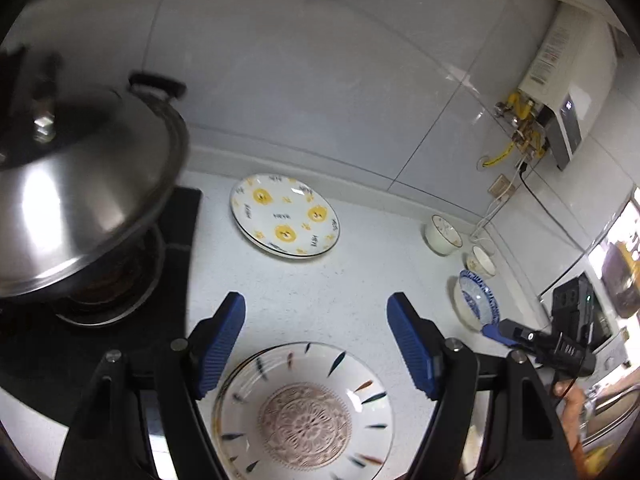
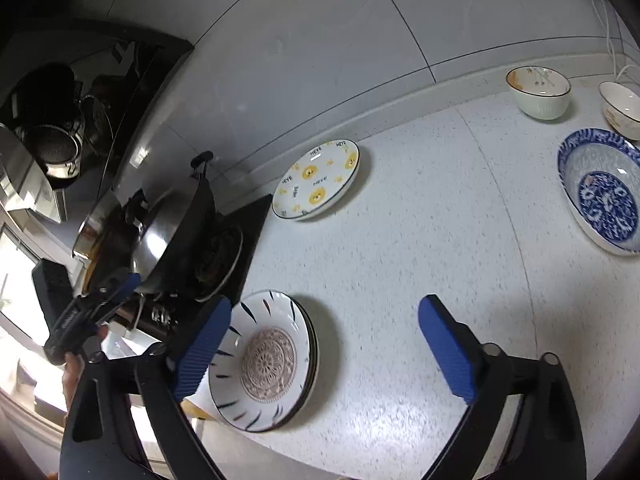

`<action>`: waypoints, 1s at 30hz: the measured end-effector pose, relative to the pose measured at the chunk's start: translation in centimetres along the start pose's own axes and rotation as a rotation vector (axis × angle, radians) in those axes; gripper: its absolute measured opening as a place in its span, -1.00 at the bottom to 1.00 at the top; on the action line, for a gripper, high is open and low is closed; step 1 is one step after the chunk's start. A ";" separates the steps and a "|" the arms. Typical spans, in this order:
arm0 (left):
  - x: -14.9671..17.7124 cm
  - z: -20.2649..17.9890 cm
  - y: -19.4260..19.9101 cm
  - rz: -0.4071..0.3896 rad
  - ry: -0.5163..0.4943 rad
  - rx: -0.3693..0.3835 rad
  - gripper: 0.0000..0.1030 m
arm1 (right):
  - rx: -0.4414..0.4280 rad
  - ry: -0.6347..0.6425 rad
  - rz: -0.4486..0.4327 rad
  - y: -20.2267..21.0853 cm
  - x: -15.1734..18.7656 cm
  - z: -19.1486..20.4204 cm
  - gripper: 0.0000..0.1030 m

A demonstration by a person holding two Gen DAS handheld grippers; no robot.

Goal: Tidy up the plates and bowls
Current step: 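Reach both grippers to the smaller bear plate and close on its rim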

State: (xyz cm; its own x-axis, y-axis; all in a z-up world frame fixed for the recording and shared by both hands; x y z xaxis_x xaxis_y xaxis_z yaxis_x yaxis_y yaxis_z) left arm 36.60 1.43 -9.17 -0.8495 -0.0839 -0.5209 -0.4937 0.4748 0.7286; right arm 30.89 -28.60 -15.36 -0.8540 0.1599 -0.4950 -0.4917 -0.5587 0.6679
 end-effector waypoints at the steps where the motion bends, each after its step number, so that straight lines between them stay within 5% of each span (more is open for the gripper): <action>1: -0.8 0.2 -1.6 0.030 0.008 0.007 0.41 | -0.001 -0.008 0.007 -0.4 -0.7 -0.2 0.90; 14: -9.1 8.9 -18.4 0.270 0.149 -0.148 0.42 | -0.141 -0.100 0.181 -14.2 -10.4 -1.2 0.95; 16: -10.2 9.7 -19.6 0.254 0.101 -0.226 0.41 | -0.144 -0.111 0.198 -16.4 -11.7 -1.8 0.95; 30: -13.0 10.7 -26.3 0.333 0.045 -0.256 0.38 | -0.137 -0.152 0.224 -23.7 -16.4 -3.7 0.91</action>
State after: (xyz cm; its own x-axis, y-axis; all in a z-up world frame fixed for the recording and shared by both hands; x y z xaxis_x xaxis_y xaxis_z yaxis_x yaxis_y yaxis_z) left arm 62.59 -0.64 -26.32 -0.9750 -0.0036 -0.2222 -0.2160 0.2495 0.9440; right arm 57.15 -20.96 -25.17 -0.9593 0.1345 -0.2483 -0.2697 -0.6964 0.6650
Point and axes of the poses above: each gripper's, at about its wrist camera, not at the fingertips, and y roughly against the way its jaws point, z to its left, x to its underside, the point moved 8 cm from there along -y, roughly the way its jaws point, and after that the axes turned 9 degrees about z, right-handed, at the moved point
